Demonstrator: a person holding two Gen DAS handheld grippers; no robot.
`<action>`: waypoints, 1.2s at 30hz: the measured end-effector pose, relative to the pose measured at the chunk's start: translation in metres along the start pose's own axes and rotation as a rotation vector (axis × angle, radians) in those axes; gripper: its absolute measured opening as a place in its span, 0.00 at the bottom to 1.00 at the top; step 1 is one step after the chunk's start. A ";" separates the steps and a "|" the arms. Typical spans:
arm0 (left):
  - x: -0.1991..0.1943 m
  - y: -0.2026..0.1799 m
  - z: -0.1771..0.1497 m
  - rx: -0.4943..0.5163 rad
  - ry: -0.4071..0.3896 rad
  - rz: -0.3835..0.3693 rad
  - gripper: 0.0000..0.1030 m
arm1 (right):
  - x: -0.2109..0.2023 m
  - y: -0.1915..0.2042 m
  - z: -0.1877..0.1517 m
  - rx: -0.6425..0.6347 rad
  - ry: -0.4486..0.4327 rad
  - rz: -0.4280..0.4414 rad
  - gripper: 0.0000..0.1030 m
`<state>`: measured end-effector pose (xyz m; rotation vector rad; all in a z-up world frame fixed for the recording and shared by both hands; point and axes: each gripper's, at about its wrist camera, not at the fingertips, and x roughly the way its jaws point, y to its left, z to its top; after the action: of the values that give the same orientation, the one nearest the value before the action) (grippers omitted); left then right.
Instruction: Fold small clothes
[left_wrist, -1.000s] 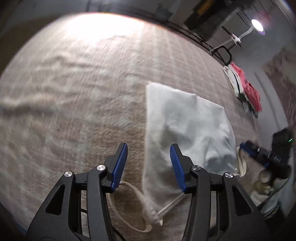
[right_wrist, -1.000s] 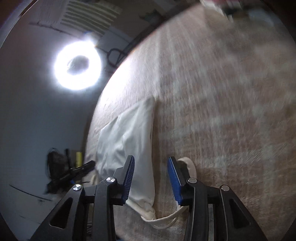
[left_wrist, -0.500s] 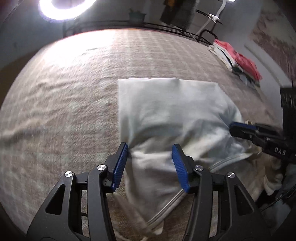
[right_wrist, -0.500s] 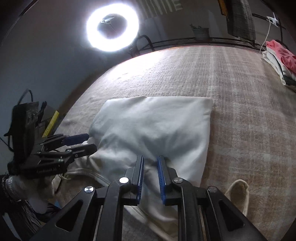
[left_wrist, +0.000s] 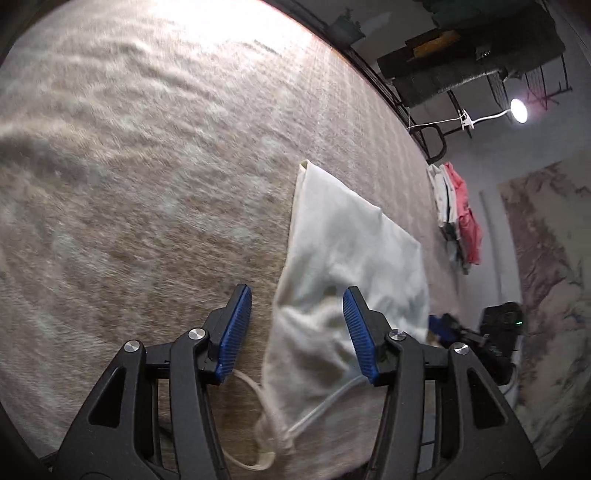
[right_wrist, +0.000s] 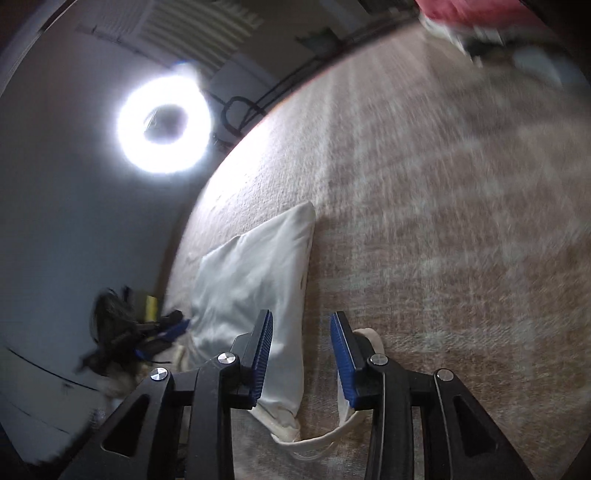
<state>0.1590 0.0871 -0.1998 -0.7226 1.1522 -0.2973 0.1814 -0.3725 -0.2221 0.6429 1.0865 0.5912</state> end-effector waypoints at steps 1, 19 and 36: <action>0.002 -0.001 0.000 -0.001 0.011 -0.005 0.51 | 0.002 -0.004 0.001 0.023 0.009 0.013 0.34; 0.028 -0.052 -0.005 0.173 -0.013 0.115 0.06 | 0.045 0.017 0.008 0.048 0.047 0.018 0.05; 0.017 -0.115 -0.017 0.293 -0.069 0.075 0.05 | -0.007 0.080 0.017 -0.199 -0.027 -0.093 0.04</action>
<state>0.1669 -0.0138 -0.1403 -0.4280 1.0406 -0.3665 0.1851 -0.3260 -0.1543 0.4244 1.0122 0.6003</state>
